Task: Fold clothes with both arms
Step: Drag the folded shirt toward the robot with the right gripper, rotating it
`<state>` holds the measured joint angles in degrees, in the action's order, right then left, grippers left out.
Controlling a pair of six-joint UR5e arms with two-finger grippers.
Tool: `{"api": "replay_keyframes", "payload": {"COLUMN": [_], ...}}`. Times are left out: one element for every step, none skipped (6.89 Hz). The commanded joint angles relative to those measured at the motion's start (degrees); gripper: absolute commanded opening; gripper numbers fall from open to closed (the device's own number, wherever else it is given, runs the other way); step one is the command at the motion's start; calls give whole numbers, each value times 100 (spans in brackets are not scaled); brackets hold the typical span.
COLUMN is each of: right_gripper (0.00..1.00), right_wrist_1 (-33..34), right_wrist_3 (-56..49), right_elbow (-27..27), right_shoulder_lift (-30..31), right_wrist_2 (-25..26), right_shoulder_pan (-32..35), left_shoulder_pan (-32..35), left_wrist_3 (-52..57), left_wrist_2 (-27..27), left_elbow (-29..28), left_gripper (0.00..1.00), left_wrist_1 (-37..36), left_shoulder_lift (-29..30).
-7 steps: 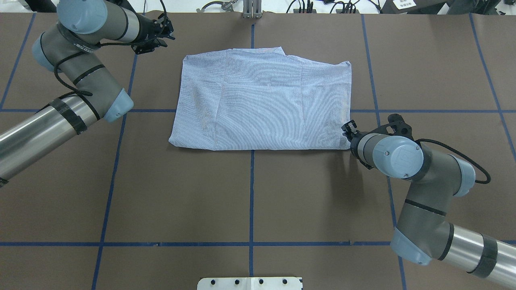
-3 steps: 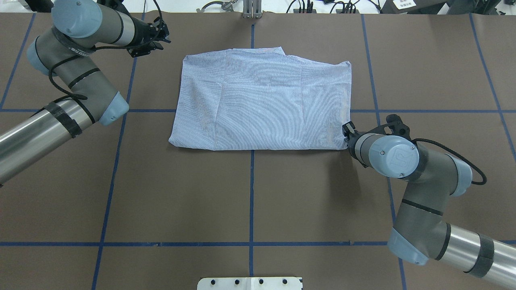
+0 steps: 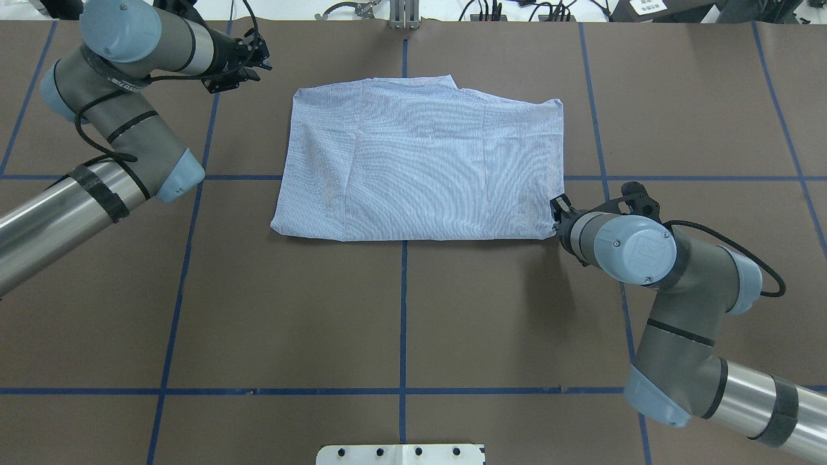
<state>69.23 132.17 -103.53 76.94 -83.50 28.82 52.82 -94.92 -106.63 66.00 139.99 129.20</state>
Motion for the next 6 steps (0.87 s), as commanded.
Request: {"api": "replay_keyframes", "payload": {"right_gripper": [0, 0, 0, 0, 0, 0], "right_wrist_1": [883, 2031, 2729, 3041, 3166, 3185], "right_wrist_3": [-25, -16, -7, 19, 19, 62], "right_elbow": [-1031, -1795, -2299, -2547, -2715, -2839], "right_shoulder_lift": [303, 243, 243, 243, 269, 287], "right_wrist_2": [-95, -96, -96, -227, -985, -1367], "right_shoulder_pan": [-330, -890, -1531, -2103, -2308, -2676], "left_shoulder_pan": [9, 9, 0, 0, -87, -297], "left_wrist_3": [-9, -26, -44, -52, -79, -79], "left_wrist_2": [-7, -24, -303, -619, -674, -666], "left_elbow": [236, 542, 737, 869, 1314, 1902], "left_gripper": [31, 31, 35, 43, 50, 57], "left_wrist_1": [2, -7, -7, 45, 55, 81], "left_shoulder_lift": [-44, -166, -263, -273, -525, -858]}}
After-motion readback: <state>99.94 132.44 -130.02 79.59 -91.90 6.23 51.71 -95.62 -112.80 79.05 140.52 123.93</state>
